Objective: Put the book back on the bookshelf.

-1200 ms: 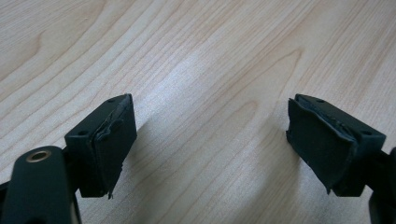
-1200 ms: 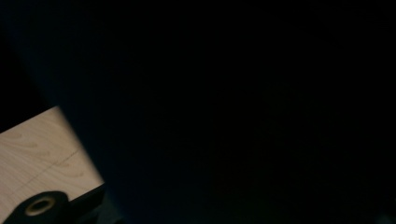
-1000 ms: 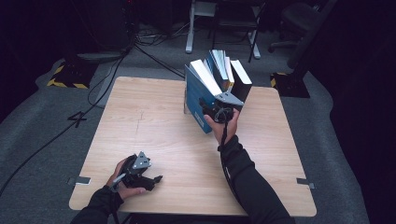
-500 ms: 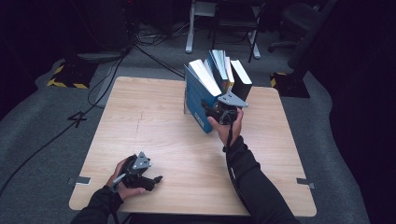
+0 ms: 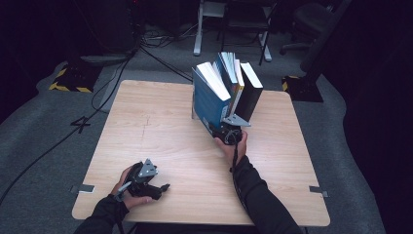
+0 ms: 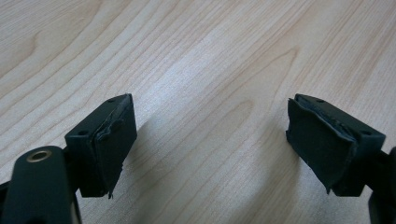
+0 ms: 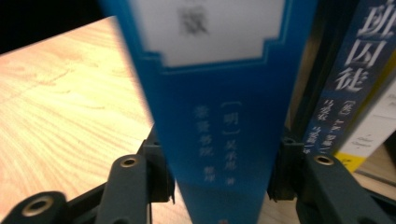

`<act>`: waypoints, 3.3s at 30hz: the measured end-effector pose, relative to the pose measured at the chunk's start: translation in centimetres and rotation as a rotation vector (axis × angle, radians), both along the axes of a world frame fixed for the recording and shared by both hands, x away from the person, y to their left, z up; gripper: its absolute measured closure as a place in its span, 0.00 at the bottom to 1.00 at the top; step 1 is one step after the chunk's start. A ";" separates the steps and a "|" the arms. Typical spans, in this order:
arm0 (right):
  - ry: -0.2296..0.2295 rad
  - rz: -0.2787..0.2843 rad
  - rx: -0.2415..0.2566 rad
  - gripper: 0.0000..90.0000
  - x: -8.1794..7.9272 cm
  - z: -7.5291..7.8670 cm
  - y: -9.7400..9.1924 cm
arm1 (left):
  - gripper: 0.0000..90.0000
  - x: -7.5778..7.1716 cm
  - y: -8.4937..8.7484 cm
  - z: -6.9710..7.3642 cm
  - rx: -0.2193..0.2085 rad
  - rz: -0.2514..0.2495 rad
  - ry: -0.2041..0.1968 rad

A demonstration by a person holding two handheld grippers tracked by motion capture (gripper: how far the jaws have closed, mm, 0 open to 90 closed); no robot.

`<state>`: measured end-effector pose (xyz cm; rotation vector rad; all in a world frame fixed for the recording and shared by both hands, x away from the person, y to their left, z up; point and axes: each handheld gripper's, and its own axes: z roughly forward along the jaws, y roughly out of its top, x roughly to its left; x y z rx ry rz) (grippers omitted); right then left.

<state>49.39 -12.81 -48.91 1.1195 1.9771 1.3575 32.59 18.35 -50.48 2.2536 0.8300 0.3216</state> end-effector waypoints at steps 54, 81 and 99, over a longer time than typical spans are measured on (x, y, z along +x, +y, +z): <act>0.059 0.054 -0.124 0.42 -7.7 3.2 -14.2 | 0.24 10.6 -11.7 8.2 -0.186 0.250 -0.254; 0.134 -0.004 -0.163 0.41 -8.5 1.0 -19.0 | 0.45 18.0 -16.9 14.8 -0.195 0.601 -0.455; 0.174 0.009 -0.134 0.42 -8.3 0.7 -19.2 | 0.64 19.5 -16.1 14.7 -0.188 0.607 -0.412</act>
